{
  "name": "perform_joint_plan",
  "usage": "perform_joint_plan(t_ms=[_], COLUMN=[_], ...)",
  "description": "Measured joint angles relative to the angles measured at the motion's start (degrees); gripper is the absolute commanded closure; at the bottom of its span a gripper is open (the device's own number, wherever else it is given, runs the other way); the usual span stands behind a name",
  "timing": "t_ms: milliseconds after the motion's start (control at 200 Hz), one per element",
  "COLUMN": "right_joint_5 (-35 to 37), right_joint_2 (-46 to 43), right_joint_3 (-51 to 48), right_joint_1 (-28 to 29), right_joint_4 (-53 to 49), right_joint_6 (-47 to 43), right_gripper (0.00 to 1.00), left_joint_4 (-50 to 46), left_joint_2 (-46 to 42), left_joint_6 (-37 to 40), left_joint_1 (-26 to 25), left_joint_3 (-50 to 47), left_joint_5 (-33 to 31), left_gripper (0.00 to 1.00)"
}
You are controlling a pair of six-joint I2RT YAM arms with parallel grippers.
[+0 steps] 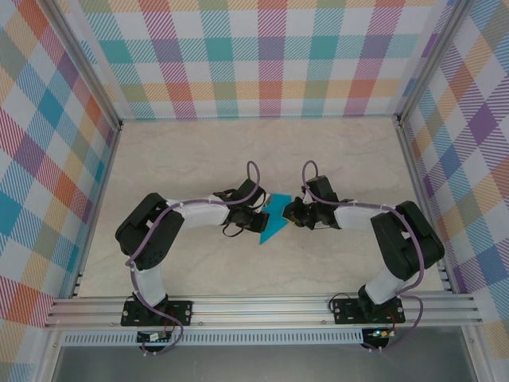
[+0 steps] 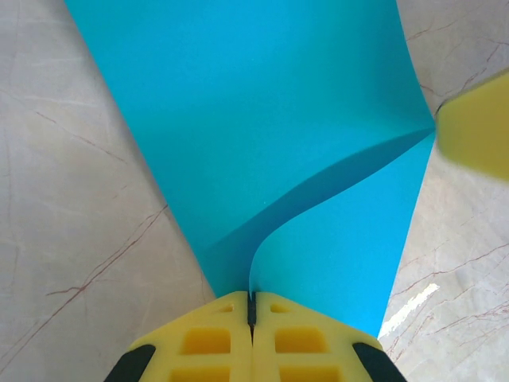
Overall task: Fold a paper plane with a square sheet of paper (pick it up from the middle)
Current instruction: Third fold the triangle at the center of the table.
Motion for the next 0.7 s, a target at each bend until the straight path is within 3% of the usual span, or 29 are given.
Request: perform_joint_plan(t_ms=[460,700], right_joint_5=[-1.6,-0.8], right_joint_2=[5.0,3.1], right_joint_3=[0.2,0.8], right_joint_1=[-0.9,-0.9], right_joint_4=[1.8,-1.9], right_joint_6=[-0.5,-2.2], right_gripper=[0.87,0.85], left_joint_4=[0.0,-3.1], left_joint_2=[0.0,-1.9], left_joint_6=[0.0,-1.5], left_joint_1=[0.0,0.0], left_joint_3=[0.0,0.0], left_joint_5=[0.0,-0.9], left_gripper=[0.97,0.66])
